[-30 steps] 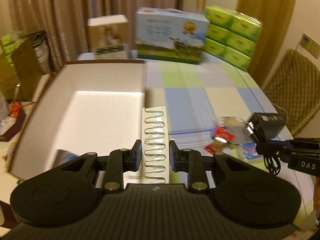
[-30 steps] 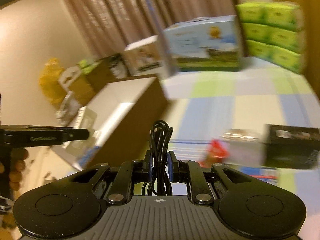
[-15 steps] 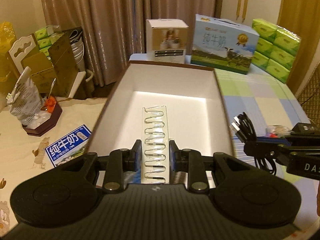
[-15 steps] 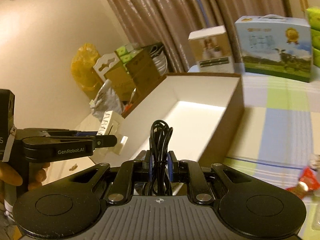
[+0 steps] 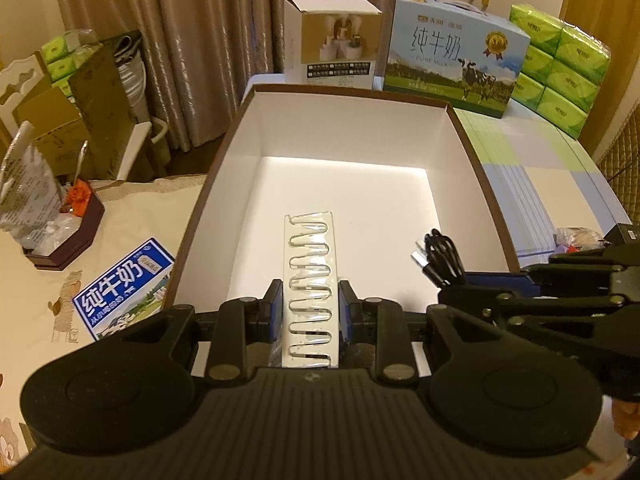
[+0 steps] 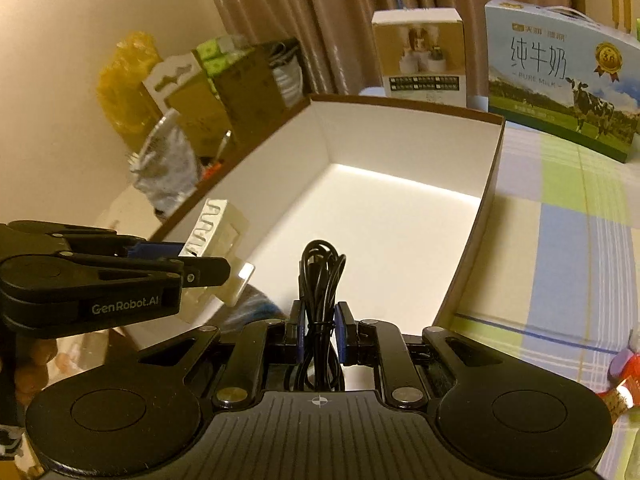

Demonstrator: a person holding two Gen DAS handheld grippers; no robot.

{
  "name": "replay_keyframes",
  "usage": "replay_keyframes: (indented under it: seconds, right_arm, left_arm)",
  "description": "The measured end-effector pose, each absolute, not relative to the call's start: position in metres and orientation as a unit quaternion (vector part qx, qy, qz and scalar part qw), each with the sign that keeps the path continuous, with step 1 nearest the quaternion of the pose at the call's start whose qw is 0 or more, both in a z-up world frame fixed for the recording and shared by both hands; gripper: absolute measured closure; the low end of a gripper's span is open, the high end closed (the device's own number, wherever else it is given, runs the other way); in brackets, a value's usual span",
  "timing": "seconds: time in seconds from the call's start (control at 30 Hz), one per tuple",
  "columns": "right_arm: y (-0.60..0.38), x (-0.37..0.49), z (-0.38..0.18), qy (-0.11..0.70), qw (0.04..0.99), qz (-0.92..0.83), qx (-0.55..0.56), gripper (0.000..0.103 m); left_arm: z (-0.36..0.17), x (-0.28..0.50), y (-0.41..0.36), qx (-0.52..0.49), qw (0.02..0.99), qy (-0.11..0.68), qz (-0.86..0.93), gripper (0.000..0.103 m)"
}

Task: Organize objects
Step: 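Carry the clip strip into the box while the right tool carries the cable there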

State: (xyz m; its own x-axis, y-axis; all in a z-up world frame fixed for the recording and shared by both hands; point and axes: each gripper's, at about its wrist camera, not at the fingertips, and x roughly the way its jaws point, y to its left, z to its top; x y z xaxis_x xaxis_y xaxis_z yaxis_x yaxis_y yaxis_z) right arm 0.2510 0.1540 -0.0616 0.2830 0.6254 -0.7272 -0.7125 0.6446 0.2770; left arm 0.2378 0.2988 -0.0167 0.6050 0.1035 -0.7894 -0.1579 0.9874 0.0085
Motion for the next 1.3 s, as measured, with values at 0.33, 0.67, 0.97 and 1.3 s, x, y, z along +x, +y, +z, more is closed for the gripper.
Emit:
replay_keyframes:
  seconds: [0.33,0.67,0.97,1.3]
  right_arm:
    - [0.173,0.267,-0.074,0.423,0.811,0.396,-0.079,0.091]
    - [0.178,0.273,-0.074,0.418,0.815,0.390,-0.096,0.091]
    - [0.176,0.280,-0.075,0.426,0.813,0.387,-0.093,0.091]
    - [0.173,0.272,-0.070,0.427,0.799,0.410,-0.101,0.057]
  left_arm:
    - [-0.032,0.265,0.306,-0.035,0.889,0.453,0.053,0.080]
    - [-0.041,0.280,0.310,-0.039,0.884,0.464,0.041,0.080]
    - [-0.046,0.292,0.307,-0.036,0.881,0.472,0.028,0.080]
    - [-0.045,0.289,0.314,-0.031,0.878,0.476,0.043,0.058]
